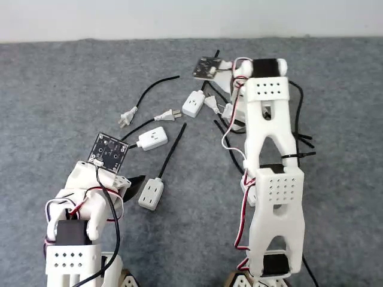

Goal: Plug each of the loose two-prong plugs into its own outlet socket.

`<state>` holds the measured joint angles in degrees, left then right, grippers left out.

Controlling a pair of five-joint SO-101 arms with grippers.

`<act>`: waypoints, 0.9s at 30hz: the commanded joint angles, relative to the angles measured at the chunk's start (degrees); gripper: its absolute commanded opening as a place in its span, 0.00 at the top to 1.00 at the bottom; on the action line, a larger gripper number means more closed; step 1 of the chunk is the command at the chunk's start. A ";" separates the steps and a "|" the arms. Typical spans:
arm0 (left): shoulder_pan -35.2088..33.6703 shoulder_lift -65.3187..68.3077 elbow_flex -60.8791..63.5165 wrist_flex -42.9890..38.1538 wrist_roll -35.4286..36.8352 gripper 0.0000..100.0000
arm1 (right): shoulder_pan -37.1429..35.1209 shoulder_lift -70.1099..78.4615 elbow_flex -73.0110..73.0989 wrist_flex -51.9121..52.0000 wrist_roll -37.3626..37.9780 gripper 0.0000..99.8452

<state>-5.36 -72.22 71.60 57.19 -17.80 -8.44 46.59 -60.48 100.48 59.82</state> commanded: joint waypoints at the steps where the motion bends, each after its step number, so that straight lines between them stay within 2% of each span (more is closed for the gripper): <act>1: 0.26 -0.79 -0.84 -1.85 -0.53 0.63 | -2.68 -5.32 -1.05 2.68 -3.25 0.99; 10: 0.26 -0.79 -0.84 -1.85 -0.53 0.63 | -6.37 -6.29 -0.44 2.68 -8.88 0.99; 16: 0.26 -0.79 -0.92 -1.93 -0.53 0.63 | -6.20 -13.93 -0.18 2.68 -14.24 0.99; 21: 0.26 -0.79 -1.10 -1.93 -0.53 0.63 | -4.97 -20.44 0.09 2.68 -21.63 0.99; 27: 0.26 -0.88 -1.19 -1.85 -0.44 0.63 | -4.88 -27.03 7.47 2.59 -28.57 0.99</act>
<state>-5.36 -72.22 71.60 57.19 -17.80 -14.07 25.93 -54.33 100.57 34.07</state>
